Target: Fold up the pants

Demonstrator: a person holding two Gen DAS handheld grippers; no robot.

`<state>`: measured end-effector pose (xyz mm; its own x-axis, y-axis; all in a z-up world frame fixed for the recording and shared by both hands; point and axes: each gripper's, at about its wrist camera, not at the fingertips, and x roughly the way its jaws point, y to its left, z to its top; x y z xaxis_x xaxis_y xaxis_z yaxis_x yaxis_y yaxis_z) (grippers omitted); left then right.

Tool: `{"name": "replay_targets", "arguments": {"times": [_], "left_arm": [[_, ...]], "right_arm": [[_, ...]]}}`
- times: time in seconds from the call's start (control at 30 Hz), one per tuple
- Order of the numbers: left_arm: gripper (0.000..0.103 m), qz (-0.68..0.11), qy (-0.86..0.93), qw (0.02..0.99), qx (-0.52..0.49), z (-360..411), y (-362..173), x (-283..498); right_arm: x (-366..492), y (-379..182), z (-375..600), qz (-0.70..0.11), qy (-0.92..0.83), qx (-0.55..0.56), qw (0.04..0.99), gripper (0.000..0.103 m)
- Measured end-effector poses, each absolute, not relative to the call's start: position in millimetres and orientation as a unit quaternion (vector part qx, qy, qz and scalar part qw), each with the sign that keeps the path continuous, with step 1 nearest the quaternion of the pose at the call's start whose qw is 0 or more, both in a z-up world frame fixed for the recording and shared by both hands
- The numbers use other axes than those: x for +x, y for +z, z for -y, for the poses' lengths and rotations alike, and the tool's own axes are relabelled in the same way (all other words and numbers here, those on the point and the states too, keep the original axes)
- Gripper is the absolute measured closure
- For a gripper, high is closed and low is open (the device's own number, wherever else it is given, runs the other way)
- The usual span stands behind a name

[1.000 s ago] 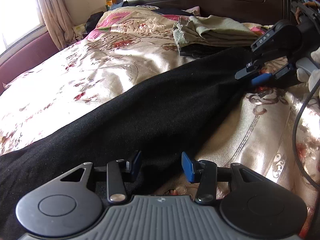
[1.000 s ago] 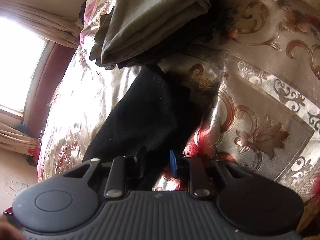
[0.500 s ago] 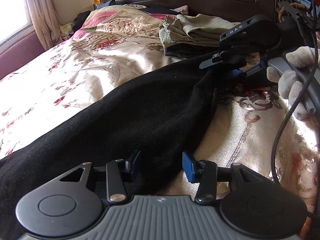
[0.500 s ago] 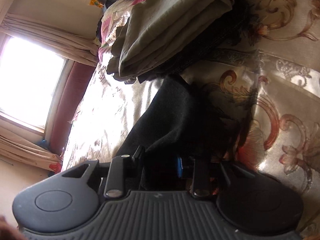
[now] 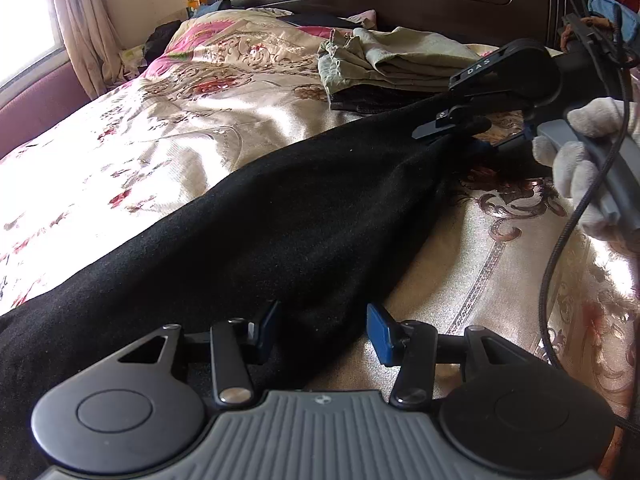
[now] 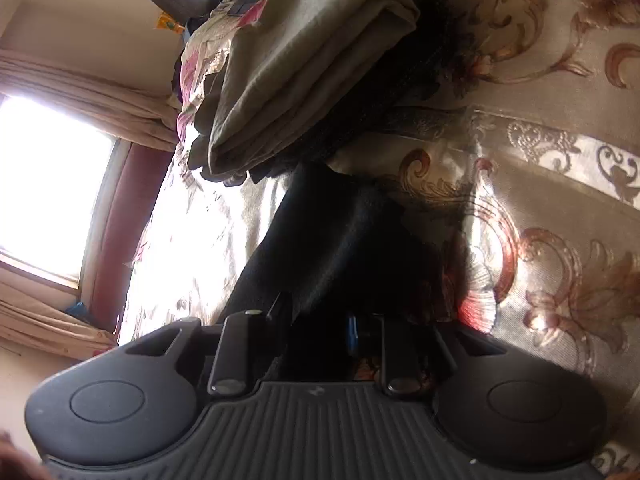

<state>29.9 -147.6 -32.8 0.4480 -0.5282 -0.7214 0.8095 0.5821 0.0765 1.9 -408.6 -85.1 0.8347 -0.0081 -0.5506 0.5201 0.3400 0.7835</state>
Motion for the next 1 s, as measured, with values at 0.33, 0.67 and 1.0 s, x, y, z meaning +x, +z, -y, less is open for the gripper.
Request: {"name": "replay_targets", "arguments": {"times": [0.33,0.67,1.0], "left_arm": [[0.039,-0.337,-0.401,0.829,0.197,145,-35,32],[0.038,-0.331,-0.394,0.849,0.122,111,-26,37],[0.037,-0.306,-0.343,0.887,0.036,40,-17,50]], "right_arm": [[-11,-61,420,-0.205,-0.104,0.590,0.774,0.095],[50,39,346,-0.217,0.017,0.475,0.853,0.095],[135,64,220,-0.273,0.125,0.379,0.875,0.095]]}}
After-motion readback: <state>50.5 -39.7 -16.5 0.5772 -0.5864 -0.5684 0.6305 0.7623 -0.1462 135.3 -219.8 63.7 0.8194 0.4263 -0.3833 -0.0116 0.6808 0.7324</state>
